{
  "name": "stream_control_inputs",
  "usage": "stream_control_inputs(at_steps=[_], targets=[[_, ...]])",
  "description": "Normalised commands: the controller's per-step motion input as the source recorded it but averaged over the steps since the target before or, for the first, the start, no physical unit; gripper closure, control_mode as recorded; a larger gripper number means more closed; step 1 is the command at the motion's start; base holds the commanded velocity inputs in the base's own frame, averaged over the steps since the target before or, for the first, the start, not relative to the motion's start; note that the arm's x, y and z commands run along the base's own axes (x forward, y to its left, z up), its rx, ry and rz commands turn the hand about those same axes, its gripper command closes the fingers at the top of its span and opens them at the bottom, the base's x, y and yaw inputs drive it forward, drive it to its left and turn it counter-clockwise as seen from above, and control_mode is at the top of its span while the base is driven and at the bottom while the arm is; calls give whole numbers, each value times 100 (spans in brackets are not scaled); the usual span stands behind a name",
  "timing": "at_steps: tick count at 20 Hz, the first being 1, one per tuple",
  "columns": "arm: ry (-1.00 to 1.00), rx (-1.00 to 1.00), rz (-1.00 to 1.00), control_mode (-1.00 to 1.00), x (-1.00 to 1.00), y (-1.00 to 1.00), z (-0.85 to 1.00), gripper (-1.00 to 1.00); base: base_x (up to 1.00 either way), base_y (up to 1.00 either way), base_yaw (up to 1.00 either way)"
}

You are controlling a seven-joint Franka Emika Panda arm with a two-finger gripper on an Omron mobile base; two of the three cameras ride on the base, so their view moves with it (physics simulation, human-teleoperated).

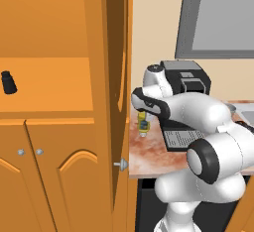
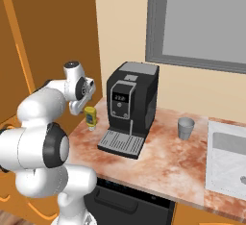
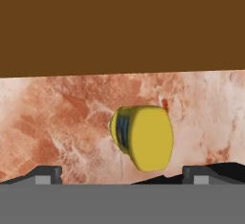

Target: There are various items on the counter. Only move the condiments/shakers into the cabinet.

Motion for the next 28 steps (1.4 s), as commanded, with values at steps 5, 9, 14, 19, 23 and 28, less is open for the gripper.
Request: stream_control_inputs(at_steps=[5,9,14,19,23,28], targets=[[3,0,0,-100,20,0,-9,-100,0,0,0],[3,0,0,-100,19,0,-9,-100,0,0,0],[3,0,0,-100,2,0,-18,-100,0,0,0],[0,0,0,-100,0,0,-22,-100,0,0,0],[0,0,0,-100,3,0,-17,-100,0,0,0],[0,0,0,-100,9,0,-16,-100,0,0,0]])
